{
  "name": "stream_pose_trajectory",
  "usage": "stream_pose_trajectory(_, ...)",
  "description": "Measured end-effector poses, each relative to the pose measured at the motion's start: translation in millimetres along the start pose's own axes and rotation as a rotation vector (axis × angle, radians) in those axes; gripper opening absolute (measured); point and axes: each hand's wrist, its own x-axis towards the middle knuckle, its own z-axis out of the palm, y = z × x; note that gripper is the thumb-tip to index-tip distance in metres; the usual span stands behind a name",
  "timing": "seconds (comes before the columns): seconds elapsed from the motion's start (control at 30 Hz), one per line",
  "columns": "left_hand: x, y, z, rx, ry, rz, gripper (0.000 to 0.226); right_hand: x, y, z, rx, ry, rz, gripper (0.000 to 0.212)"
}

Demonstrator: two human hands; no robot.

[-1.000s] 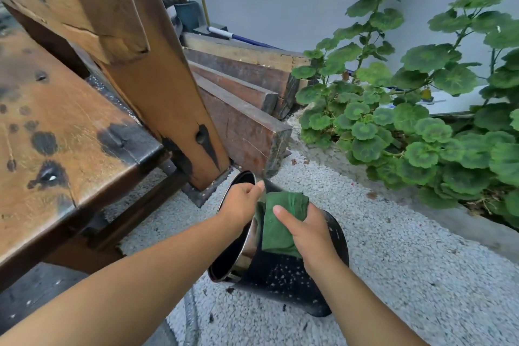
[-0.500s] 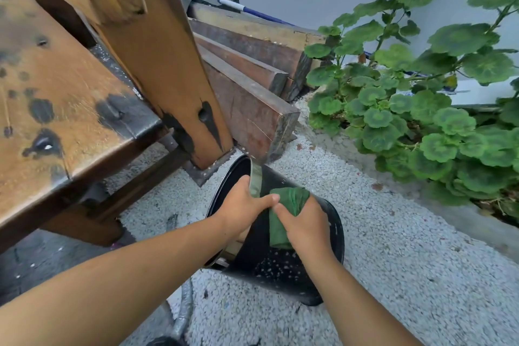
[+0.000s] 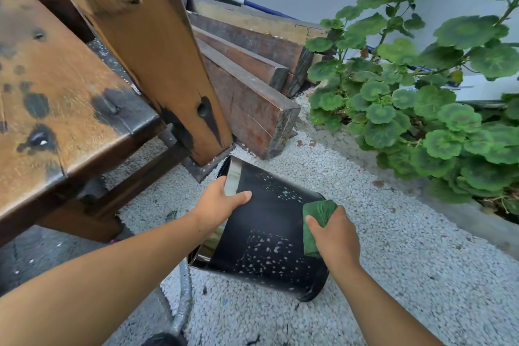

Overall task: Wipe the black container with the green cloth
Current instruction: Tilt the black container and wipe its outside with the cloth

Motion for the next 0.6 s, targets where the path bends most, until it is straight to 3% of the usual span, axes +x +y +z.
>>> stream_pose_trajectory(0.1,0,0,-2,-0.076,-0.021,-0.048,0.077,2,10,-2,-0.008,0.01,0.031,0.038)
stream_pose_trajectory(0.23,-13,0,-9,-0.015,-0.175,-0.023,0.027,4,17,-3,-0.017,0.027,0.035,0.038)
stream_pose_trajectory(0.37,-32,-19,-9,0.052,-0.156,-0.021,0.028,3,16,-4,-0.003,0.004,0.024,0.037)
stream_pose_trajectory(0.5,-37,-10,-2,0.005,-0.054,-0.026,0.011,1,1,-12,0.045,0.019,-0.037,0.033)
stream_pose_trajectory(0.6,-32,13,8,0.07,0.025,0.044,0.043,-10,-23,-20,0.251,0.017,-0.075,0.029)
